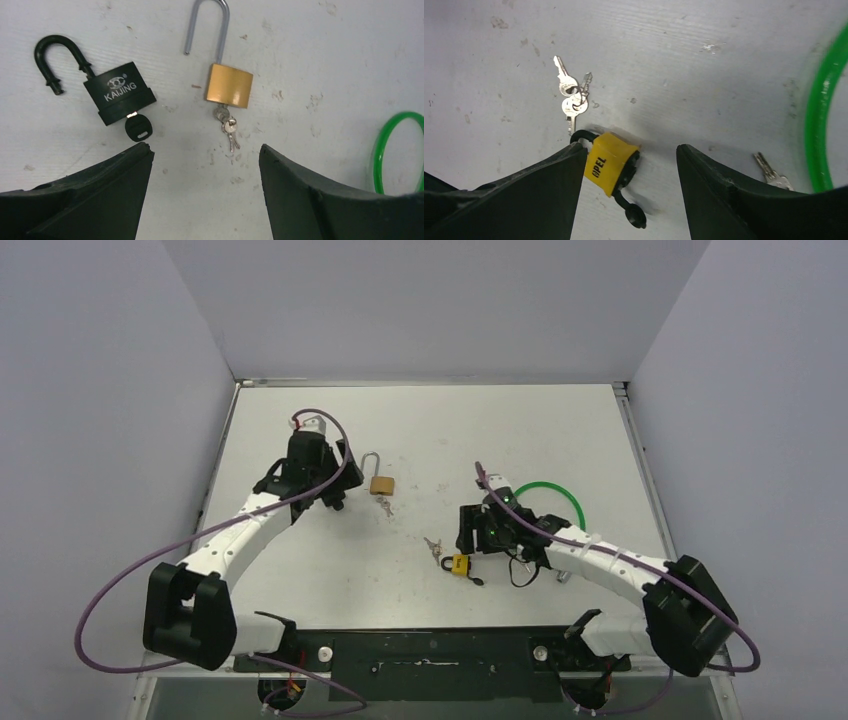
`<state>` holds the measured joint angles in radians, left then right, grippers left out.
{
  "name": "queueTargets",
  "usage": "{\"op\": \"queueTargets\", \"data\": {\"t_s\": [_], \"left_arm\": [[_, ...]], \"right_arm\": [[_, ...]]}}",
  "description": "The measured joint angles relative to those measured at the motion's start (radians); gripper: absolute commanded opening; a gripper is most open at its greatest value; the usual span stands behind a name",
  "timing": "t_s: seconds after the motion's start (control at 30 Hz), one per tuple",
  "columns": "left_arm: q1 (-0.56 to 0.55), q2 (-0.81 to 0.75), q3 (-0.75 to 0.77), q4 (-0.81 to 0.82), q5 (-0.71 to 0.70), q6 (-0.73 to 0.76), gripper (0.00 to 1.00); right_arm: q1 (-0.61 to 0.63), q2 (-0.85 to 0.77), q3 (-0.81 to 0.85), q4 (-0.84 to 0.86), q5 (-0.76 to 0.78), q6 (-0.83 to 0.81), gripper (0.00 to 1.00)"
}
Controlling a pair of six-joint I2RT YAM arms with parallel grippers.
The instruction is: Unlock with the key
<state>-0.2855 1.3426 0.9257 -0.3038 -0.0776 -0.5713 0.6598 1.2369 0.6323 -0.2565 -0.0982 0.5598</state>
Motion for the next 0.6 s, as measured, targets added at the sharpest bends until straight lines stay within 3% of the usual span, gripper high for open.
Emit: {"op": "queueTargets", "data": {"t_s": [0.17,0.6], "left_arm": [[-0.034,-0.098,-0.052,-0.018,0.052,0.008,0.74],[-0.034,-0.214,-0.139,-0.021,0.064,0.007,0.73]], "right_arm": [[0.122,0.165,0.113,-0.007,0.077,0.000,0.56],[0.242,0.441,0.314,-0.037,0.158,-0.014,0.43]]}}
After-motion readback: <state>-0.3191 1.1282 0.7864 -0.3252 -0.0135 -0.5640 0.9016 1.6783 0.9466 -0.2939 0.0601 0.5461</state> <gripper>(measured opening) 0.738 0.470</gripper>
